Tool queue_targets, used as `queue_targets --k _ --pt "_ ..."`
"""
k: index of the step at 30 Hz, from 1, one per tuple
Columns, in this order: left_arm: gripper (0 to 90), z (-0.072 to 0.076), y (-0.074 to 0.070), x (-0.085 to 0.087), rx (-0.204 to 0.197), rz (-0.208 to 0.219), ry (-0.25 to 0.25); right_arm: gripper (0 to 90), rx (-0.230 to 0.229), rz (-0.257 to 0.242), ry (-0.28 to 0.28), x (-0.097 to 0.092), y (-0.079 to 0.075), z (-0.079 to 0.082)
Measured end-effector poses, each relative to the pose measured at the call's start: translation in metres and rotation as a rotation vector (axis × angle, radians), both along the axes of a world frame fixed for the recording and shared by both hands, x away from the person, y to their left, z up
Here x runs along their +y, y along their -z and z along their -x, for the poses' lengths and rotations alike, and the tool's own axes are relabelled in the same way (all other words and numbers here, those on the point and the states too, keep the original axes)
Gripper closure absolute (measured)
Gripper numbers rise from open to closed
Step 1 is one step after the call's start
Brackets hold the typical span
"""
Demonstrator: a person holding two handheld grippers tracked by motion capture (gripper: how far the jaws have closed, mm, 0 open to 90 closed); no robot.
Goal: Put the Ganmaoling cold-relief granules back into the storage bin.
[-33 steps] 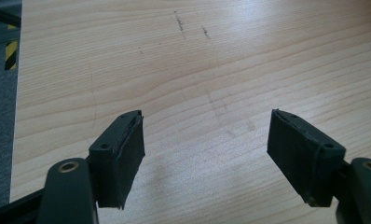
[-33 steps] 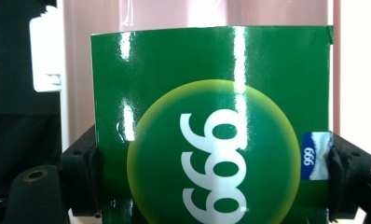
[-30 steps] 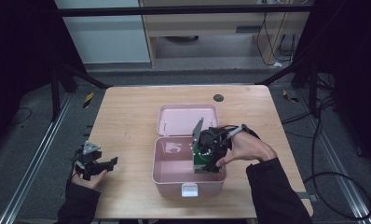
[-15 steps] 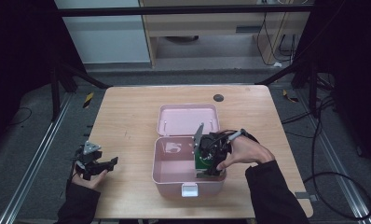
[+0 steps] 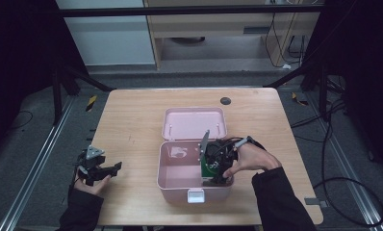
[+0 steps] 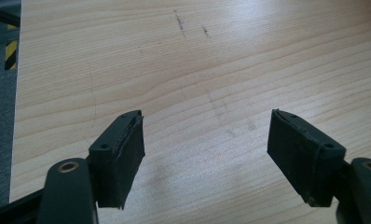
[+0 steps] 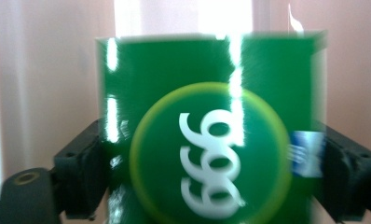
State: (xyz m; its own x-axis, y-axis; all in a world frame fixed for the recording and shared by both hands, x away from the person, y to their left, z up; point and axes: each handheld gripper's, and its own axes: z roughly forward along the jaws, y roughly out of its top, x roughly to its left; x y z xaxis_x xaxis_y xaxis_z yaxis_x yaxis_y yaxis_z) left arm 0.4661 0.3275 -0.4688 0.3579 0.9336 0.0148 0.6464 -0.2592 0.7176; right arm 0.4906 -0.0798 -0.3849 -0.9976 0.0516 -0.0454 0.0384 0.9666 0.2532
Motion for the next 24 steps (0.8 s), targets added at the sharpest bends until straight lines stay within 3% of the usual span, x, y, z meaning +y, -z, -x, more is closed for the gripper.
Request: queue_targets --k 7,14,19,24 --pt "26.7 0.000 0.000 0.001 0.000 -0.002 0.001 9.0 -0.025 -0.105 0.009 -0.004 -0.020 0.004" --pt "26.7 0.000 0.000 0.000 0.001 0.002 0.001 10.3 -0.107 -0.233 0.081 -0.020 -0.047 0.007" --pt "27.2 0.000 0.000 0.000 0.000 0.005 0.003 10.6 -0.195 -0.324 0.178 -0.040 -0.066 0.010" --pt "28.8 0.001 0.000 -0.001 0.001 0.008 0.007 10.7 -0.283 -0.410 0.324 -0.066 -0.071 0.011"
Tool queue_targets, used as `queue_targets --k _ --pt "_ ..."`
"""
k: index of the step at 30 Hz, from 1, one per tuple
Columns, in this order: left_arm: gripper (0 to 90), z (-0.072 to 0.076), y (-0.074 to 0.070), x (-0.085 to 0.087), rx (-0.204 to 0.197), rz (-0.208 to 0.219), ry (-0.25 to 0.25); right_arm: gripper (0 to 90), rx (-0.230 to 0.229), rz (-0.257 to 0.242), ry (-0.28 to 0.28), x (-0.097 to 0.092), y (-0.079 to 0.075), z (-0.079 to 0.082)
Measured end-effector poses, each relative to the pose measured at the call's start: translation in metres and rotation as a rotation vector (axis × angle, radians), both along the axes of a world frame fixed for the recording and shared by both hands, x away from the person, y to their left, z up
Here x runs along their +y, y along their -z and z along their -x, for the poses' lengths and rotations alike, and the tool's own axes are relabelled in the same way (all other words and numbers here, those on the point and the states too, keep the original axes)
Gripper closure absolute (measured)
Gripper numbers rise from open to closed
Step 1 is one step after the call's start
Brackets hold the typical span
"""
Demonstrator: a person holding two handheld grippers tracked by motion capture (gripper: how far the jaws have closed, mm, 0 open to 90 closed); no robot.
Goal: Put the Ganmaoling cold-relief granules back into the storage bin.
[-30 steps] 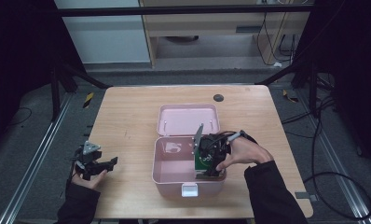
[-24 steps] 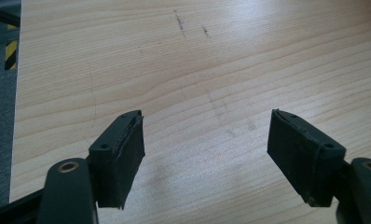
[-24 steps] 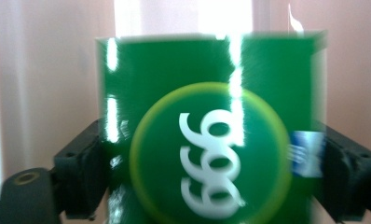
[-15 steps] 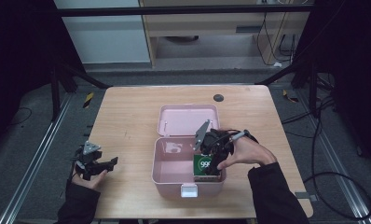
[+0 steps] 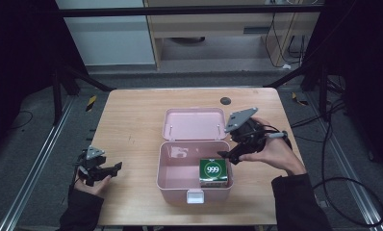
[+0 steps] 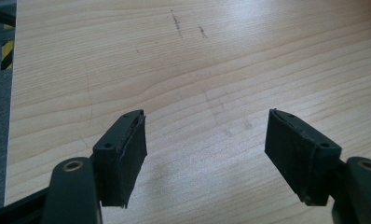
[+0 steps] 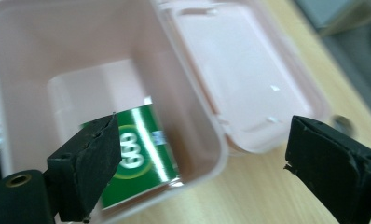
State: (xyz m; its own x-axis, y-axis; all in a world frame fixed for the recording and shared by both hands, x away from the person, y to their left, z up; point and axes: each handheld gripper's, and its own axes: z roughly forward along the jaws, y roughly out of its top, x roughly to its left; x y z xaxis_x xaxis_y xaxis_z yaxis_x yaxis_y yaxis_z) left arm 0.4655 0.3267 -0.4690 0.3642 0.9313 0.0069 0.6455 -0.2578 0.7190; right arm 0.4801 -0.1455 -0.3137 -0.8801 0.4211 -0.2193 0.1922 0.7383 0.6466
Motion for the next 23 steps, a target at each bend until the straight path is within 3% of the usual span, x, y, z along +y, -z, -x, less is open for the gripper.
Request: queue_targets --k 1,2,8,11,14,19,20,23 --pt "29.8 0.000 0.000 0.000 0.003 -0.001 0.001 10.7 -0.025 -0.048 0.071 -0.012 0.002 0.001" --pt "29.8 0.000 0.000 0.000 0.005 -0.003 0.003 10.7 -0.025 -0.048 0.071 -0.012 0.002 0.001" --pt "33.0 -0.001 0.000 0.001 0.007 0.006 -0.001 10.8 -0.090 -0.191 0.327 -0.052 0.022 0.005" --pt "34.0 0.000 0.000 0.001 0.013 0.004 0.001 10.5 -0.091 -0.298 0.450 -0.071 0.042 0.008" --pt "34.8 -0.001 0.000 0.001 0.015 0.007 -0.001 9.0 -0.090 -0.372 0.554 -0.088 0.068 0.010" --pt "34.5 -0.001 -0.001 0.002 0.005 0.009 -0.006 10.0 -0.066 -0.376 0.674 -0.107 0.115 0.013" --pt "33.6 -0.002 0.000 0.003 0.002 0.014 -0.012 9.5 -0.046 -0.355 0.682 -0.109 0.121 0.012" --pt "29.6 -0.001 0.000 0.005 -0.006 0.010 -0.027 10.3 -0.065 -0.303 0.721 -0.114 0.137 0.012"
